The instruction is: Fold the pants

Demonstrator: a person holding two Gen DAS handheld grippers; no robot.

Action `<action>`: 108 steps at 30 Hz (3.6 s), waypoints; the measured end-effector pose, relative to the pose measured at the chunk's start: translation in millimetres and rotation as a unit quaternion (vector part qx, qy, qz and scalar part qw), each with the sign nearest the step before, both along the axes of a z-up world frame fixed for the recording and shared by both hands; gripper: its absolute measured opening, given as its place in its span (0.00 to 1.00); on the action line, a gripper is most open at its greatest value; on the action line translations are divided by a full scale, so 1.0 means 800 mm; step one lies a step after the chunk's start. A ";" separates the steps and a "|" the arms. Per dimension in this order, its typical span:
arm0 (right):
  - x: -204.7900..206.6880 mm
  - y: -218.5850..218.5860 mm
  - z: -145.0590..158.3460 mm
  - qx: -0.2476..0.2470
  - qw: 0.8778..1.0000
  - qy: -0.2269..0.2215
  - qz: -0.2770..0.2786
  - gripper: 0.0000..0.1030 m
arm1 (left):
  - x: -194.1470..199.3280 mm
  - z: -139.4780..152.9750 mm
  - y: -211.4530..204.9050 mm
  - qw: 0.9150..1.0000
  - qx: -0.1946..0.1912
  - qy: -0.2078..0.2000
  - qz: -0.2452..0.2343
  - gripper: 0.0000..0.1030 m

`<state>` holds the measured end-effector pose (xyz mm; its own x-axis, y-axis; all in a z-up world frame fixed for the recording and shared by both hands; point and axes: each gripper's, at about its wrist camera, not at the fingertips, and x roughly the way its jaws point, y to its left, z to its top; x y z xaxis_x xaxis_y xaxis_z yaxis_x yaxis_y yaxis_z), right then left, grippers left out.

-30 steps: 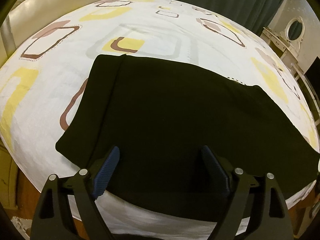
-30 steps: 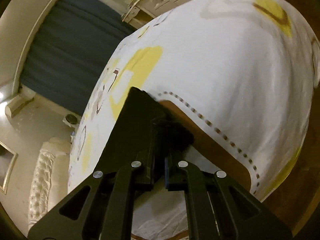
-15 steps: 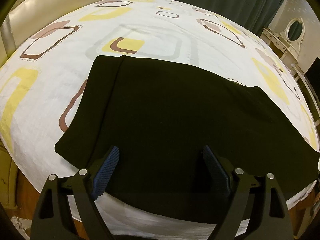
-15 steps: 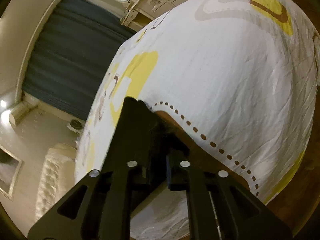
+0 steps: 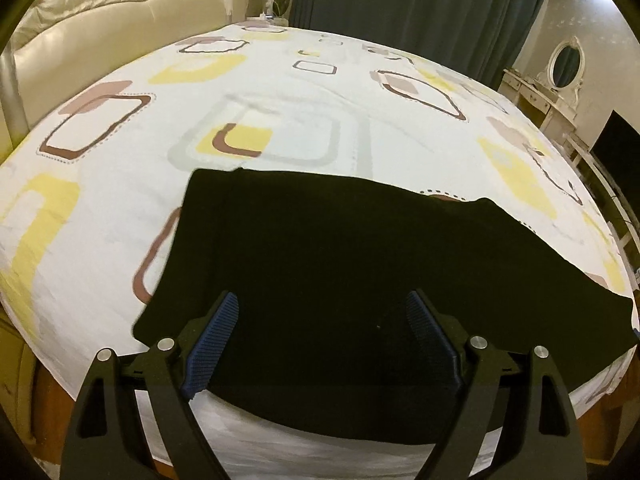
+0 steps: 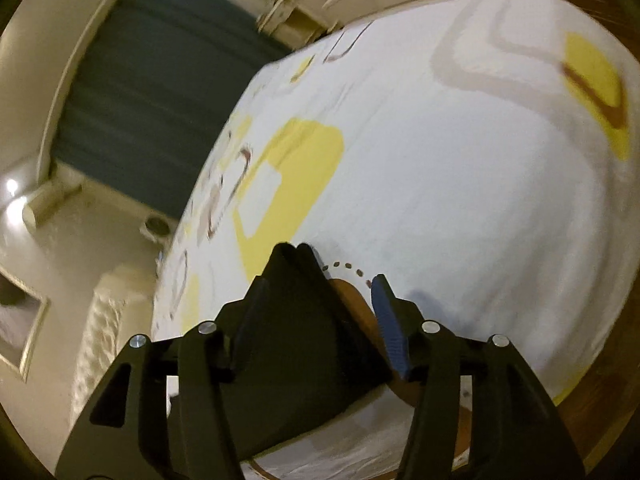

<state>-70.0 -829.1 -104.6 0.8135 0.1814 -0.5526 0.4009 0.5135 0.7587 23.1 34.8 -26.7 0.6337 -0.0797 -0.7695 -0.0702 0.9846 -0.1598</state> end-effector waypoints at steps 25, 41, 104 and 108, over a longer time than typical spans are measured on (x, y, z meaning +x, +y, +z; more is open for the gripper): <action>0.044 0.105 0.067 -0.076 0.987 0.073 0.124 0.17 | -0.033 0.005 0.058 0.999 0.007 0.028 0.044 0.82; 0.051 0.272 0.249 -0.123 0.973 -0.027 0.192 0.17 | -0.040 0.016 0.043 0.999 -0.008 0.021 0.029 0.82; 0.112 0.722 0.047 -0.183 0.900 0.093 0.385 0.45 | -0.044 0.020 0.002 1.000 0.007 -0.001 -0.023 0.82; 0.113 0.722 0.043 -0.178 0.898 0.080 0.393 0.50 | -0.044 0.019 -0.002 1.000 0.010 0.000 -0.029 0.82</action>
<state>20.5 -251.2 -69.9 0.4156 0.4537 -0.7883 -0.1026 0.8846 0.4550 -12.2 32.8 -11.1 0.6281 -0.1020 -0.7714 -0.0124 0.9899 -0.1410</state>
